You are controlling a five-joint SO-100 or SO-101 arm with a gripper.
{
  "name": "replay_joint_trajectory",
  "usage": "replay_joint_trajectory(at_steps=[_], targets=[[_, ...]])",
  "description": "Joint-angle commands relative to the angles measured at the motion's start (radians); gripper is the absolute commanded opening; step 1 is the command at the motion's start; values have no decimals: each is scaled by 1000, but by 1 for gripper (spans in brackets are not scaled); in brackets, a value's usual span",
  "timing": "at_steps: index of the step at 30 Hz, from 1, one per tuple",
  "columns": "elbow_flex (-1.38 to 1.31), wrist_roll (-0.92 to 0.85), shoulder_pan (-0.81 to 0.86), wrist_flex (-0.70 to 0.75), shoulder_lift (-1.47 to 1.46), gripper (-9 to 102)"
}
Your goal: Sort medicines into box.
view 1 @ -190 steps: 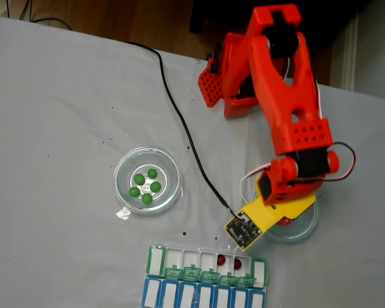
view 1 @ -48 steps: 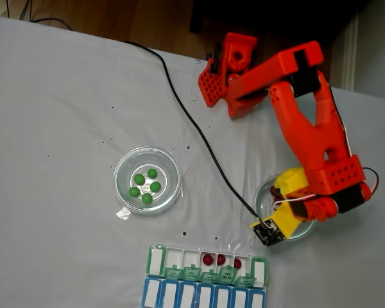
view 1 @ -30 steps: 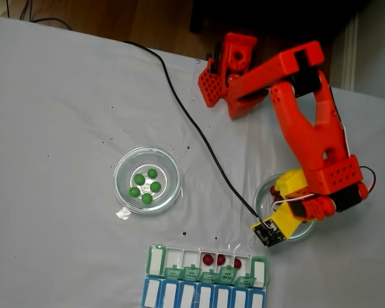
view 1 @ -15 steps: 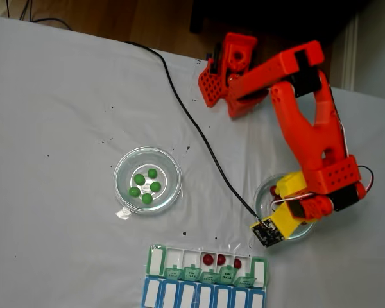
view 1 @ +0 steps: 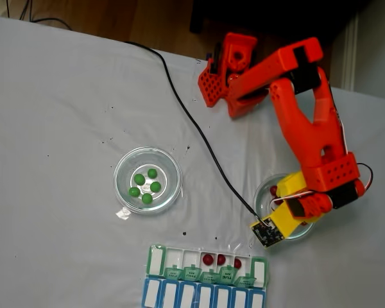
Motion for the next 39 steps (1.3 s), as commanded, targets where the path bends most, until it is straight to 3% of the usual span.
replay_joint_trajectory(at_steps=[1,39], targets=[[-2,-15,-11,-21,80,13],[51,-55,-28,-123,-3,13]])
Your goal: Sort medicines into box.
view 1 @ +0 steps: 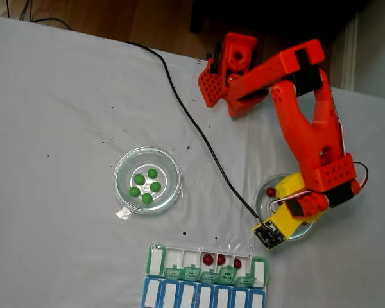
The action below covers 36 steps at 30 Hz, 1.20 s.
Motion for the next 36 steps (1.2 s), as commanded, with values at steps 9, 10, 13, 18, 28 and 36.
replay_joint_trajectory(at_steps=[9,10,13,18,28,36], targets=[[2,-8,-14,-18,14,11],[5,-8,-15,-20,12,10],[8,-6,-17,-23,12,8],[21,2,-15,-38,29,2],[32,31,-8,-49,98,1],[29,164,69,-63,339,1]])
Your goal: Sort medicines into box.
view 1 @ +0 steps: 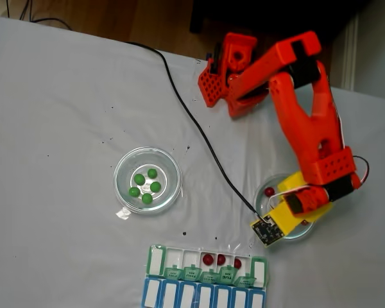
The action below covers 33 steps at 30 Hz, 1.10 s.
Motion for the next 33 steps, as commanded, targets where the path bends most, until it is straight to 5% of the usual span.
replay_joint_trajectory(at_steps=[1,10,33], targets=[[-14,77,51,-9,224,1],[9,170,201,-110,422,1],[-333,-2,652,-250,-198,1]])
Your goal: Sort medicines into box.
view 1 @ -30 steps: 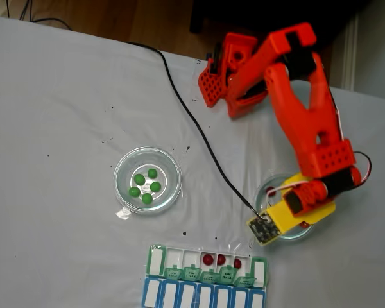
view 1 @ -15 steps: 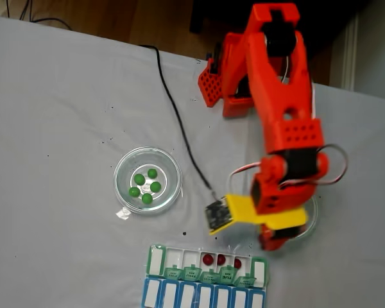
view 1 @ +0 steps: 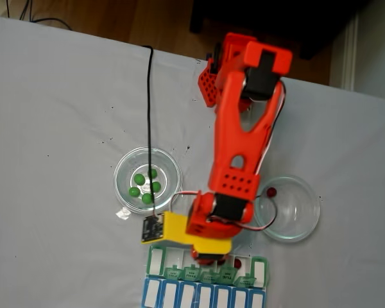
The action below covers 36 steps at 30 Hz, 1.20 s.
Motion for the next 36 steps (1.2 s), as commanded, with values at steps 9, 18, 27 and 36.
replay_joint_trajectory(at_steps=[9,18,27,36], targets=[[-275,28,28,64,-64,1],[-445,12,60,183,-130,1],[-469,11,52,238,-137,1],[-460,29,28,284,-103,1]])
